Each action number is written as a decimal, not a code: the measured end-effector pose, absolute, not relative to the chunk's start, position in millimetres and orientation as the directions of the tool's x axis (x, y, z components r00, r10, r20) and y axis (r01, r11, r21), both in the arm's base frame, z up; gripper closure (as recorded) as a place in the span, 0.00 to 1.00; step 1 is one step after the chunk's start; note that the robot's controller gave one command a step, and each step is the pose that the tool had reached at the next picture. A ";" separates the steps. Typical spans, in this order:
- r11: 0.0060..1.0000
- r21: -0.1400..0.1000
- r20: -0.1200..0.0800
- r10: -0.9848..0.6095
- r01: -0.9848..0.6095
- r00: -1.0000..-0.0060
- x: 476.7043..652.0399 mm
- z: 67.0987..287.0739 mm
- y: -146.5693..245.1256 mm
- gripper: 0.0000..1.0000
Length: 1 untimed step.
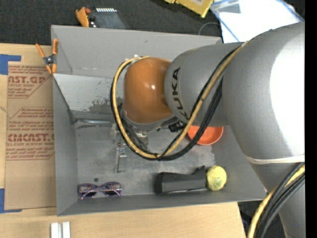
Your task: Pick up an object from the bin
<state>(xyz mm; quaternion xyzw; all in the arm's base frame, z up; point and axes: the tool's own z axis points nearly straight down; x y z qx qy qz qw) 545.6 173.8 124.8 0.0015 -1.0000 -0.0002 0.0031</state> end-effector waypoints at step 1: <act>1.000 0.002 -0.001 -0.001 -0.001 -1.000 547.6 129.6 173.0 0.00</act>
Offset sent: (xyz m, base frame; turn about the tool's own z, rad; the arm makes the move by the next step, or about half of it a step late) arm -0.0634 0.0372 -0.0548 -0.4697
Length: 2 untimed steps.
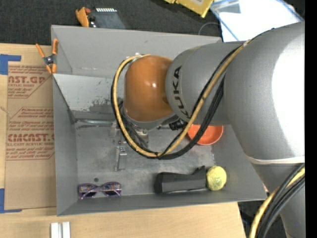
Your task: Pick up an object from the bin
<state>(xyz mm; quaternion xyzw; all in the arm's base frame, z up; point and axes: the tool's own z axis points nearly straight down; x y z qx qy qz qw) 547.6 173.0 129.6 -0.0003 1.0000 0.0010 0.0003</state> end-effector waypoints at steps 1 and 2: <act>0.941 0.002 -0.002 -0.340 -0.340 -0.941 500.6 86.5 200.3 0.00; 0.947 0.003 -0.002 -0.321 -0.321 -0.947 483.0 115.9 211.0 0.00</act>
Offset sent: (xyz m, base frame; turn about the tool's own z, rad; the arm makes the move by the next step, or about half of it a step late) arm -0.0656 0.0395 -0.0021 -0.3062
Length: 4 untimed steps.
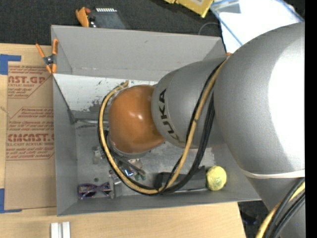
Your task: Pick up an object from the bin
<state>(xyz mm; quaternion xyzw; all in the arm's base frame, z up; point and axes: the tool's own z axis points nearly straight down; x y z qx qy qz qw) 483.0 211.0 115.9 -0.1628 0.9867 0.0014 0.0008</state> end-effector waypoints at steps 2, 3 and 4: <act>0.990 0.006 -0.007 -0.142 -0.142 -0.990 484.9 81.0 185.9 0.00; 0.833 0.000 -0.015 -0.553 -0.553 -0.833 482.4 71.8 192.2 1.00; 0.834 0.000 -0.015 -0.551 -0.551 -0.834 482.4 71.8 192.1 1.00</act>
Offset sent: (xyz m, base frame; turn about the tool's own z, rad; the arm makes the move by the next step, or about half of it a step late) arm 0.0024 -0.0302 -0.0459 0.2660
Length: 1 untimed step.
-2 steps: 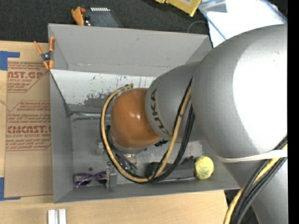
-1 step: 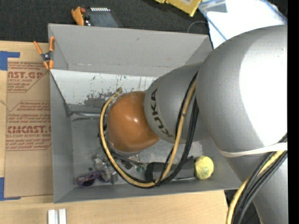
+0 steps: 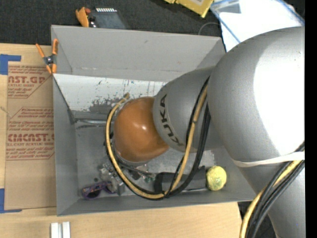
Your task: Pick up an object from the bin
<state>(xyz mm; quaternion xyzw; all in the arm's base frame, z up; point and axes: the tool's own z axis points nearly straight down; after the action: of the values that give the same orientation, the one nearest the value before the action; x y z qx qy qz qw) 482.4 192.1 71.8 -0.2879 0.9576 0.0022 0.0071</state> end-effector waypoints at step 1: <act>0.834 0.002 -0.011 -0.552 -0.552 -0.834 481.1 86.4 192.2 1.00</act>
Offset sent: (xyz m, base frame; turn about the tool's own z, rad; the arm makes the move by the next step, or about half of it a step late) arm -0.0012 -0.0002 0.0118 -0.0001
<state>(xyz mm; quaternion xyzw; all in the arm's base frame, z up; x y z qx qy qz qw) 481.1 192.2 86.4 -0.2882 0.9576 0.0023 0.0050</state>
